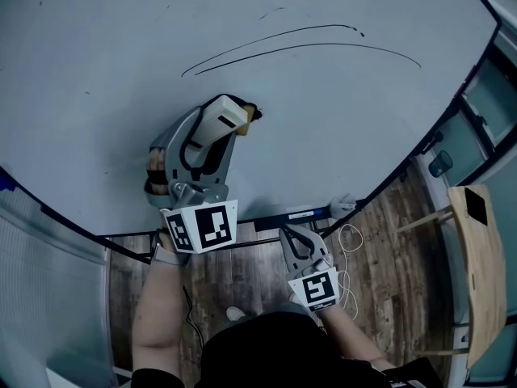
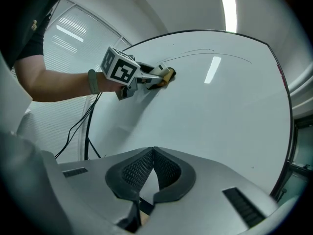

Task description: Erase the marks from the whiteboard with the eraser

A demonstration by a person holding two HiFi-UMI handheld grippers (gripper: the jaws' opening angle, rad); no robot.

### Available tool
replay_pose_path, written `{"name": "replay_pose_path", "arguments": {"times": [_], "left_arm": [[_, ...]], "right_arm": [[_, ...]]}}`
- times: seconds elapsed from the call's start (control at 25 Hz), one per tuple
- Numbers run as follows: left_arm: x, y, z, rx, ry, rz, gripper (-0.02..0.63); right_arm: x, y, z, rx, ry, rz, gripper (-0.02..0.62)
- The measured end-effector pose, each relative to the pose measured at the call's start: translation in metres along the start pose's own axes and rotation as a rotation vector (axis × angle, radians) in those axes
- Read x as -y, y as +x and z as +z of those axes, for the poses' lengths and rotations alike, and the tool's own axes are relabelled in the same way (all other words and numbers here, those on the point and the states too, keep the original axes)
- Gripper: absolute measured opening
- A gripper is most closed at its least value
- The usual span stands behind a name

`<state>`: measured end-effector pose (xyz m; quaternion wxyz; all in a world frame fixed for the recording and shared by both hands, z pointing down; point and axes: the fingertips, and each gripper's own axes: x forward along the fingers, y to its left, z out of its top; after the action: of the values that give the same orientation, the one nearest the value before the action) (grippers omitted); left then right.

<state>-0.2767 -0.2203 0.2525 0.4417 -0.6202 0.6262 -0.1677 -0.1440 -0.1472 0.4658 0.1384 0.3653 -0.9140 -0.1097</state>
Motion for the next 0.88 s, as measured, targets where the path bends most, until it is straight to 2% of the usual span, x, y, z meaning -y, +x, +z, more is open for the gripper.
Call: {"name": "replay_pose_path", "arguments": {"times": [0.24,0.4,0.64,0.88], "left_arm": [[-0.061,-0.004,-0.003,-0.017,-0.008,0.059,0.267],[-0.069,-0.01,-0.011,-0.033,0.047,0.06,0.267],[-0.085,-0.001,0.0,-0.043,0.054,0.027,0.267],[-0.09,0.021,0.034,0.027,0.039,0.024,0.265]], "right_arm": [[-0.014,0.013,0.021,0.029,0.01,0.034,0.028],[-0.025,0.022,0.013,0.042,0.017,0.046,0.028],[-0.021,0.029,0.02,0.065,0.029,0.053,0.028],[0.001,0.026,0.023,0.084,0.03,0.05,0.028]]}}
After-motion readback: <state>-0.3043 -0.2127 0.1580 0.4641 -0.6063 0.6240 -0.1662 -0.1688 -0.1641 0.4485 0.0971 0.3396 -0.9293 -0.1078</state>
